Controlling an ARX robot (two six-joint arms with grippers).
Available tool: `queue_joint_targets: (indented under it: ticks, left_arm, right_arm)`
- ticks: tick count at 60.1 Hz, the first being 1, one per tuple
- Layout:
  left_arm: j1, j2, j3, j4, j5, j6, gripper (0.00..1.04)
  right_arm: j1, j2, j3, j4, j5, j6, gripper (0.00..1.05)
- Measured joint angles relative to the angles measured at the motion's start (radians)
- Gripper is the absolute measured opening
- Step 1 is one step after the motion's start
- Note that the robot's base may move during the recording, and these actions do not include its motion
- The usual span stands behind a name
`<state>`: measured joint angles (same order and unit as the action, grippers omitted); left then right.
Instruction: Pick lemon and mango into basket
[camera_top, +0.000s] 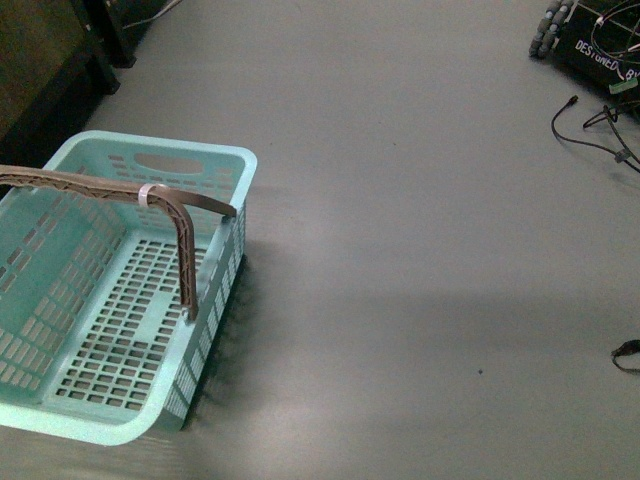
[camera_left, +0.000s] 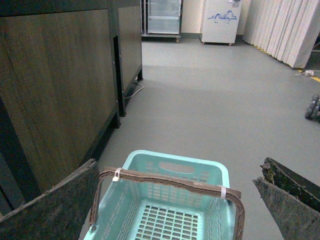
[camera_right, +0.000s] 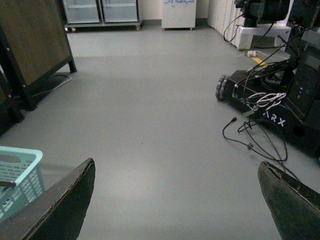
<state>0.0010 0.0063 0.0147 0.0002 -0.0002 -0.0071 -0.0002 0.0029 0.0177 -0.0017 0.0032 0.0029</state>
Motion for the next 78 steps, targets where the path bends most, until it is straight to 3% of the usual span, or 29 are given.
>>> queue_joint_targets:
  ticks: [34, 40, 44, 48, 57, 68, 78]
  left_arm:
    - [0.000, 0.000, 0.000, 0.000, 0.000, 0.000, 0.98]
    - [-0.004, 0.153, 0.105, -0.259, -0.017, -0.138, 0.98]
    - [0.017, 0.269, 0.136, -0.290, 0.029, -0.260, 0.98]
    - [0.098, 0.431, 0.158, -0.165, 0.109, -0.419, 0.98]
    - [0.199, 0.813, 0.189, 0.149, 0.148, -0.628, 0.98]
    - [0.155, 1.340, 0.295, 0.516, 0.134, -0.826, 0.98]
    - [0.079, 1.724, 0.437, 0.649, 0.095, -0.960, 0.98]
  right_arm:
    - [0.000, 0.000, 0.000, 0.000, 0.000, 0.000, 0.96]
    - [0.000, 0.000, 0.000, 0.000, 0.000, 0.000, 0.96]
    - [0.000, 0.000, 0.000, 0.000, -0.001, 0.000, 0.96]
    - [0.000, 0.000, 0.000, 0.000, -0.001, 0.000, 0.96]
    - [0.000, 0.000, 0.000, 0.000, -0.002, 0.000, 0.96]
    - [0.000, 0.000, 0.000, 0.000, -0.002, 0.000, 0.96]
    - [0.000, 0.000, 0.000, 0.000, -0.003, 0.000, 0.96]
